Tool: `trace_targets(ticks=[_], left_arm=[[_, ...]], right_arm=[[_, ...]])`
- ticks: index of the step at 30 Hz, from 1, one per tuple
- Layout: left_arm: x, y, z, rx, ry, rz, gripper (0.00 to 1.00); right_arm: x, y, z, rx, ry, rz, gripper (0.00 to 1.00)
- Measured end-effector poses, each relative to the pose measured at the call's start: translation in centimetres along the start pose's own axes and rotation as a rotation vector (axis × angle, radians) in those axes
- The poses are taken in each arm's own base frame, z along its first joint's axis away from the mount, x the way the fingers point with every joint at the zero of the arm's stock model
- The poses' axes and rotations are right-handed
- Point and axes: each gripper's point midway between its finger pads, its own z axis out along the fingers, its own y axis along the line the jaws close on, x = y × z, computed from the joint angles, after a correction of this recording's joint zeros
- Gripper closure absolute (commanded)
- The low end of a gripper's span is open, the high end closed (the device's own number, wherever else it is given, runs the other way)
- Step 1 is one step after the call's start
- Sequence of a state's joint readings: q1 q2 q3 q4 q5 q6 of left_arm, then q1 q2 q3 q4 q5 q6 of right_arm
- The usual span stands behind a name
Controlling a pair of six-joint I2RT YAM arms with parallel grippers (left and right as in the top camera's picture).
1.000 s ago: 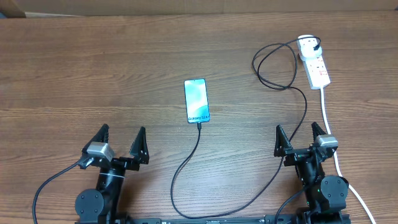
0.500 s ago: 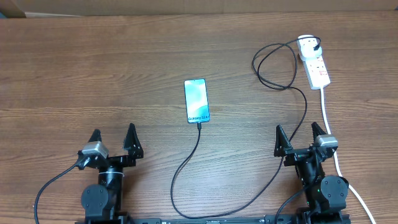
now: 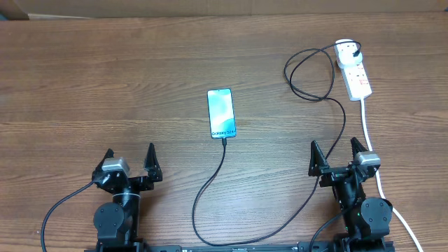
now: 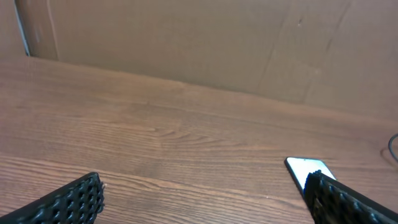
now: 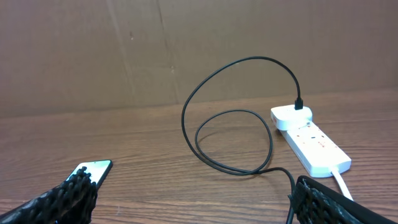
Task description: Plug charger to phone and switch on socket
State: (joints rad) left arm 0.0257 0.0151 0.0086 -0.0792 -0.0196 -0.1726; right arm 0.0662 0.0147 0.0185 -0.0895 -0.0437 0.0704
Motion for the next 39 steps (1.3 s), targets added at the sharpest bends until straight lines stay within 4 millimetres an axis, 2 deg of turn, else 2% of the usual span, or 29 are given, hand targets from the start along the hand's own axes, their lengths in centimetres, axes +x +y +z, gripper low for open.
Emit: trace_targets(ticks=[19, 39], left_arm=[[0.01, -0.01, 0.0, 0.0, 0.0, 0.144, 0.0], [0.0, 0.01, 0.0, 0.0, 0.0, 0.15, 0.01]], right_arm=[[0.01, 0.0, 0.0, 0.0, 0.0, 0.0, 0.0], [0.01, -0.01, 0.0, 0.0, 0.0, 0.0, 0.0]])
